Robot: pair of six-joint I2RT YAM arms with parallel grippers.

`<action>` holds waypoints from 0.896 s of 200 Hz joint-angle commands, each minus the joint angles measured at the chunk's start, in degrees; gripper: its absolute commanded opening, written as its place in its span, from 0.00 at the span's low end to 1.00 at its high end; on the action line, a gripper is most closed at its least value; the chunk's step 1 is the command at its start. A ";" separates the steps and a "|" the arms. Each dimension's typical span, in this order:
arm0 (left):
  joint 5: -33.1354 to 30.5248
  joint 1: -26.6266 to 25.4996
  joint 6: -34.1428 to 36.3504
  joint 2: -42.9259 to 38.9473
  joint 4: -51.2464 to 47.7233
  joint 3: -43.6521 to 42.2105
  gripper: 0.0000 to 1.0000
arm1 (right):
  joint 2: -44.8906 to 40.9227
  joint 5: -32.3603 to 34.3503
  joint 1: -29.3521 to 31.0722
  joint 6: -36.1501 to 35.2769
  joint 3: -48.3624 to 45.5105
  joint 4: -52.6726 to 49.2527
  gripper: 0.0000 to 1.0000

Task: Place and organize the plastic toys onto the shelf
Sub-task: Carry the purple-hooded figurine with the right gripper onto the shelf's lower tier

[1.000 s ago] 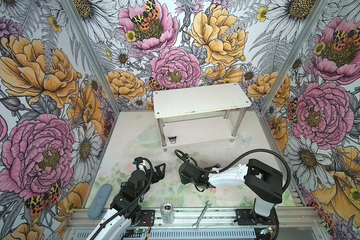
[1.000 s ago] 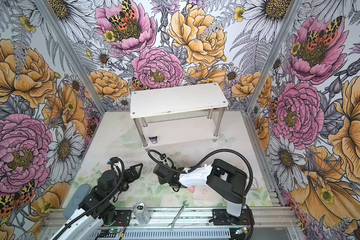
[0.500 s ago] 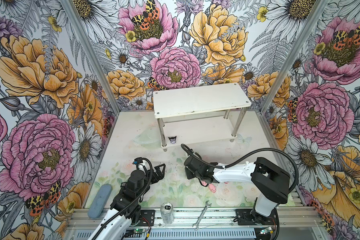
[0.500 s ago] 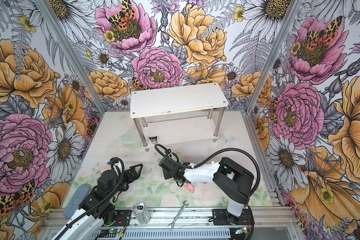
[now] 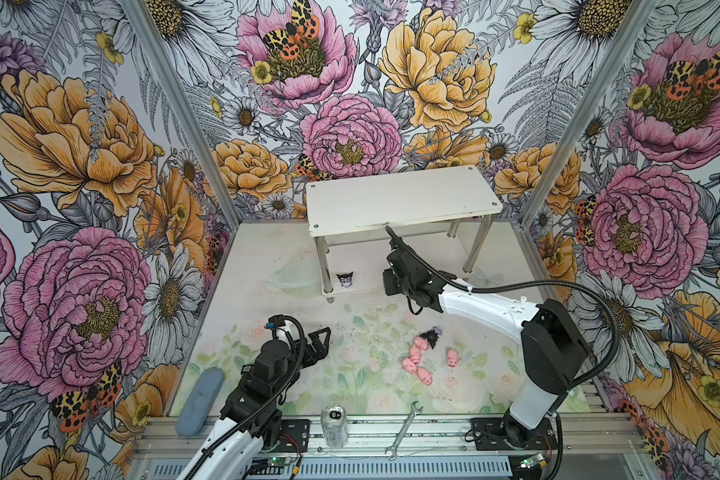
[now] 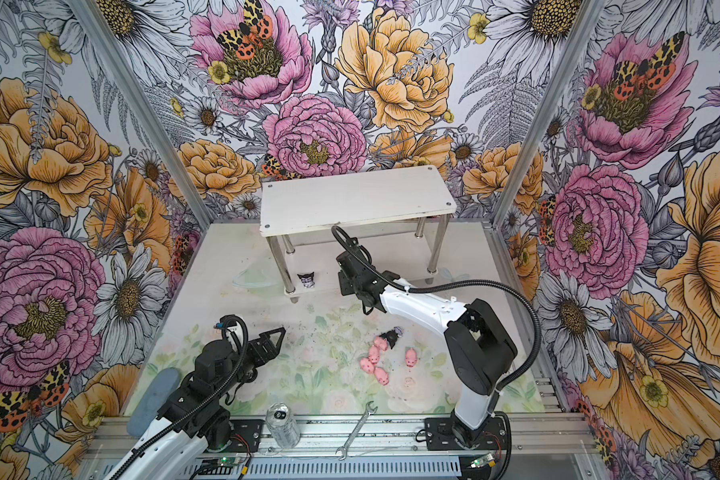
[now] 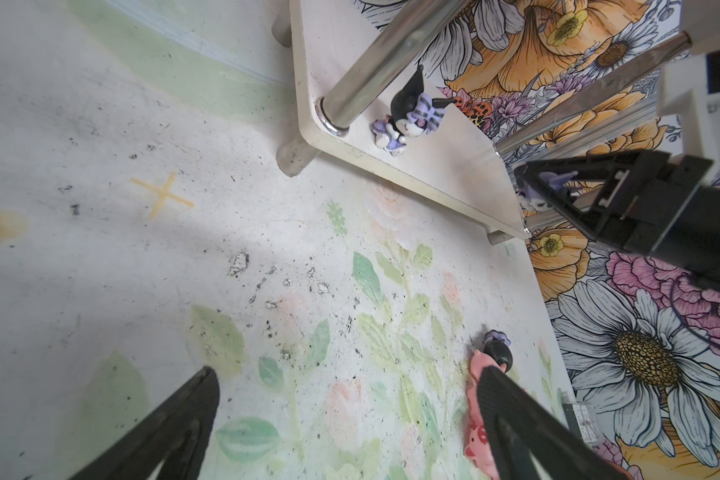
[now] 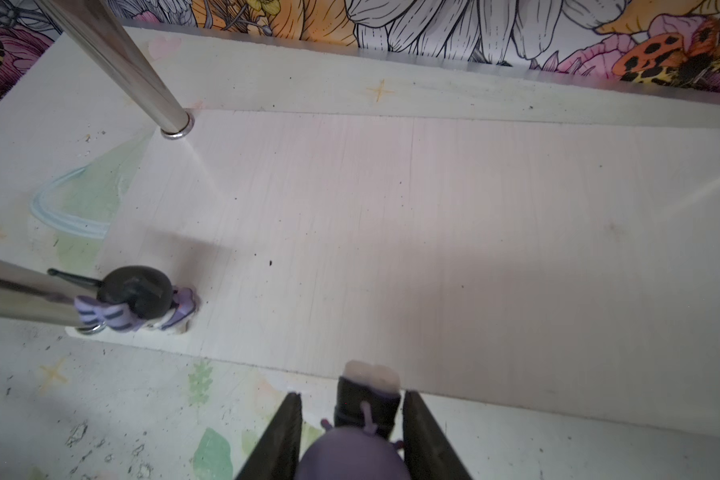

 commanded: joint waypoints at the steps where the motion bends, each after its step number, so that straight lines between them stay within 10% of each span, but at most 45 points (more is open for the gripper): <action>1: 1.14 0.74 0.64 -0.79 -1.35 -0.58 0.99 | 5.38 0.29 -1.00 -2.66 4.87 -2.28 0.36; 179: 3.25 3.21 1.81 -3.27 -3.83 -0.74 0.99 | 12.12 2.97 -1.86 -0.22 8.97 -2.94 0.39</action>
